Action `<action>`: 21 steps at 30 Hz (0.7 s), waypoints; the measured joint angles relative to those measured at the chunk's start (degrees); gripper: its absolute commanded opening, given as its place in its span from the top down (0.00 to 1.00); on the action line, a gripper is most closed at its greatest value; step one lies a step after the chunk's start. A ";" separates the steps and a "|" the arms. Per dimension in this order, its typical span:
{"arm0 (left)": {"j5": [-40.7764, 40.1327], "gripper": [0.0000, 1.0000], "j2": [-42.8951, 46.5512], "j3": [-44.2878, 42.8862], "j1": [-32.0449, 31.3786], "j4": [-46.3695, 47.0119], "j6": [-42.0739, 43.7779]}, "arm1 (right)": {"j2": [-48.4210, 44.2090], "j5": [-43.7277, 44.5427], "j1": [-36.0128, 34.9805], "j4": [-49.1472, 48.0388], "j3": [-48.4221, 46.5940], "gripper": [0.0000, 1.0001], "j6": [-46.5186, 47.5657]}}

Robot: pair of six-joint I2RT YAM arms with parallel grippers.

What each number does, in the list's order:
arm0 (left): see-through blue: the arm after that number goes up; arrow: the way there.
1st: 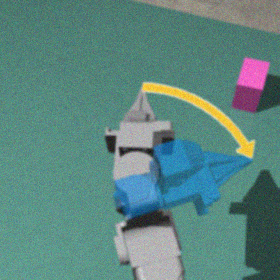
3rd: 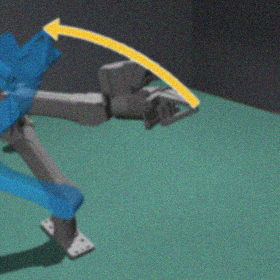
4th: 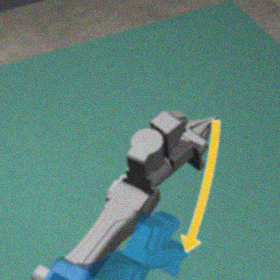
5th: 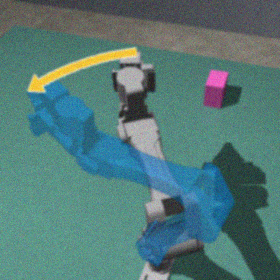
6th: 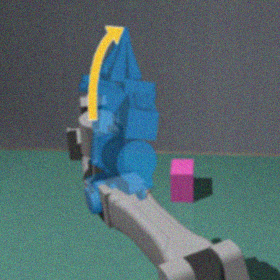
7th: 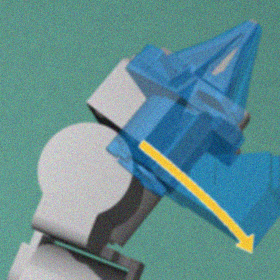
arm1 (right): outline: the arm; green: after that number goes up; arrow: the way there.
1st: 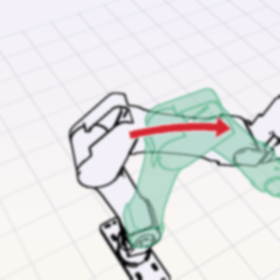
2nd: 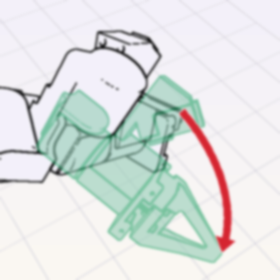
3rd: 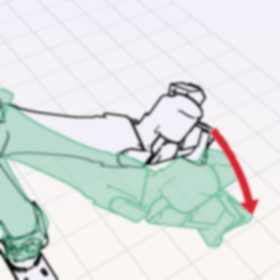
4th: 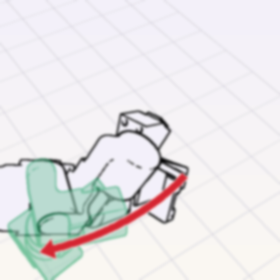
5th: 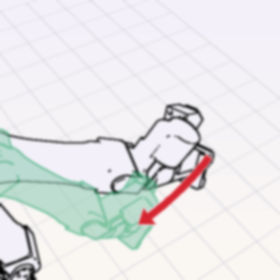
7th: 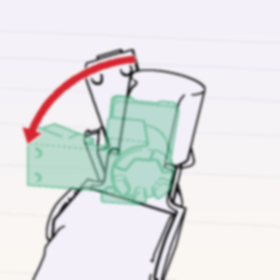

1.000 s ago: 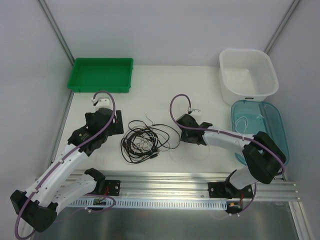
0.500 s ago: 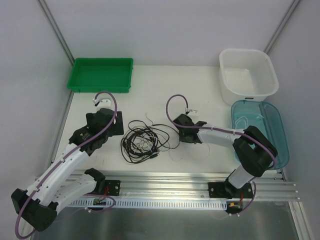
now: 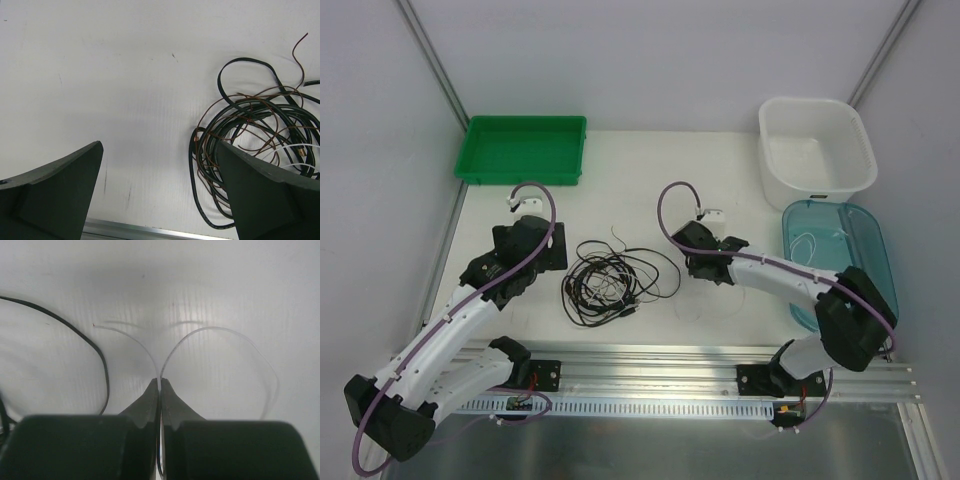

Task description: Untangle the cables

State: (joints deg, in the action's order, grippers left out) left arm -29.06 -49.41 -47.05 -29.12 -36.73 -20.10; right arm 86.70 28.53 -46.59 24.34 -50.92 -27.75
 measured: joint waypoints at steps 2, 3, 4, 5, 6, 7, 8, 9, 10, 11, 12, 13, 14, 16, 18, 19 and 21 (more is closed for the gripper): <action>0.00 0.01 -0.02 0.02 0.00 0.00 0.02 | -3.61 1.31 0.52 2.64 -2.47 0.99 2.64; 0.00 0.01 -0.02 0.02 0.00 0.00 0.04 | -5.60 1.73 0.98 3.87 -3.98 0.99 4.11; 0.00 0.01 -0.02 0.02 0.00 0.00 0.04 | -7.28 2.12 1.49 4.79 -5.35 0.99 5.18; 0.00 0.01 -0.02 0.02 0.00 0.00 0.04 | -9.35 2.27 2.40 5.57 -6.97 0.99 6.71; 0.00 0.01 -0.02 0.02 0.00 0.00 0.04 | -11.43 2.47 3.45 6.49 -8.52 0.99 8.13; 0.00 0.01 -0.02 0.02 0.00 0.00 0.07 | -13.64 2.69 4.42 7.58 -10.34 0.99 9.73; 0.00 0.01 -0.02 0.02 0.00 0.00 0.07 | -15.21 2.84 6.21 8.11 -11.52 0.99 10.78; 0.00 0.01 -0.02 0.04 0.00 0.00 0.09 | -17.07 2.93 7.72 8.87 -12.85 0.99 12.11; 0.00 0.01 -0.02 0.07 0.00 0.00 0.09 | -18.75 3.10 9.46 9.90 -14.25 0.99 13.44; 0.02 0.01 -0.02 0.07 0.00 0.00 0.11 | -20.39 3.32 11.32 10.69 -15.69 0.99 14.71; 0.02 0.01 -0.02 0.07 0.02 0.00 0.13 | -21.88 3.61 13.14 11.34 -17.03 0.99 15.89; 0.02 0.01 -0.02 0.07 0.15 0.00 0.13 | -23.28 3.89 15.10 12.04 -18.29 0.99 17.03; 0.02 0.01 -0.02 0.07 0.33 0.00 0.17 | -24.55 4.33 16.68 12.57 -19.41 0.99 17.97; 0.02 0.01 -0.02 0.07 0.39 0.00 0.20 | -27.02 5.64 20.02 12.98 -21.05 0.99 19.45; 0.02 0.01 -0.02 0.07 0.39 0.00 0.20 | -29.03 6.54 23.34 13.07 -21.55 0.99 20.17; 0.02 0.01 -0.02 0.07 0.39 0.00 0.22 | -29.97 6.62 26.27 13.25 -21.55 0.99 20.35; 0.02 0.01 -0.02 0.07 0.39 0.00 0.22 | -31.08 6.25 31.87 13.18 -21.07 0.99 20.26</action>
State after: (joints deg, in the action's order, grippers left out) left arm -29.04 -49.43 -46.98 -28.73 -36.73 -19.88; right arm 55.61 34.79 -14.72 37.52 -71.99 -7.49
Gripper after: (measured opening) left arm 0.992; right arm 0.018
